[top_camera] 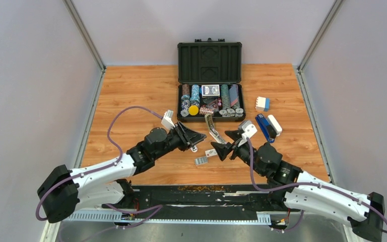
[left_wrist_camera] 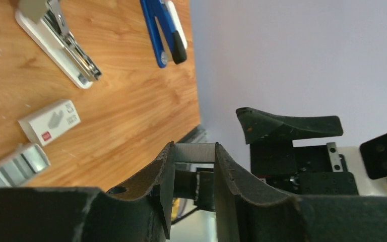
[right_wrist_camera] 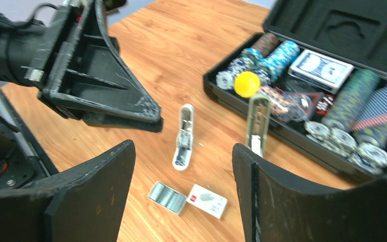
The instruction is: Load the staples into the stapler
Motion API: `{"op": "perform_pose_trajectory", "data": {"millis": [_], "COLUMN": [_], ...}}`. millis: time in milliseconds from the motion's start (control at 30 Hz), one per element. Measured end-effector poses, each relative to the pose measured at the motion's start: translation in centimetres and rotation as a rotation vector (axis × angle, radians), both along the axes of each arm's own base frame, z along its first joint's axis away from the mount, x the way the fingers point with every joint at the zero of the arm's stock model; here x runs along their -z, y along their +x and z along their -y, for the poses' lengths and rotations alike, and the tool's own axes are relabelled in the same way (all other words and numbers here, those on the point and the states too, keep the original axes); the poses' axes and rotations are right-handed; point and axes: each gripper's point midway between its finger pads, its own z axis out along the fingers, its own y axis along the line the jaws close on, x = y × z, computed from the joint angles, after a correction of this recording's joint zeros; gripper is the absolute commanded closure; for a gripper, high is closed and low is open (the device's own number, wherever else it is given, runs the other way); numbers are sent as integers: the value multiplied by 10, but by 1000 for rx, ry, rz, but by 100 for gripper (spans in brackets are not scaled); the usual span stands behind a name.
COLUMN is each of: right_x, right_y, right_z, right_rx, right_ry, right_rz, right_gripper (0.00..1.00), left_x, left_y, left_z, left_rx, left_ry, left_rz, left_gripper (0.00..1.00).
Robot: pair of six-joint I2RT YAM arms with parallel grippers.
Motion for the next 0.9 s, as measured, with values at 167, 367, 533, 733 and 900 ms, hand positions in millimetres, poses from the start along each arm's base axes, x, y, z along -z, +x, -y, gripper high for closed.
{"op": "perform_pose_trajectory", "data": {"millis": [167,367,533,733,900], "right_x": [10,16,12,23,41], "right_y": [3,7,10,11,6], "right_z": [35,73,91,101,107], "right_rx": [138,302,405,493,520], "right_ry": [-16,-12,-34,-129,-200], "right_rz": [-84,-157,-207,-297,-360], "right_gripper": [9,1,0,0,0], "left_x": [10,39,80,118,143], "left_y": [7,3,-6,-31,-45], "left_z": [7,27,43,58,71], "left_rx": [35,138,243,362,419], "left_ry": [176,416,603,758,834], "left_rz": [152,349,465,607,707], "left_gripper": [71,72,72,72,72]}}
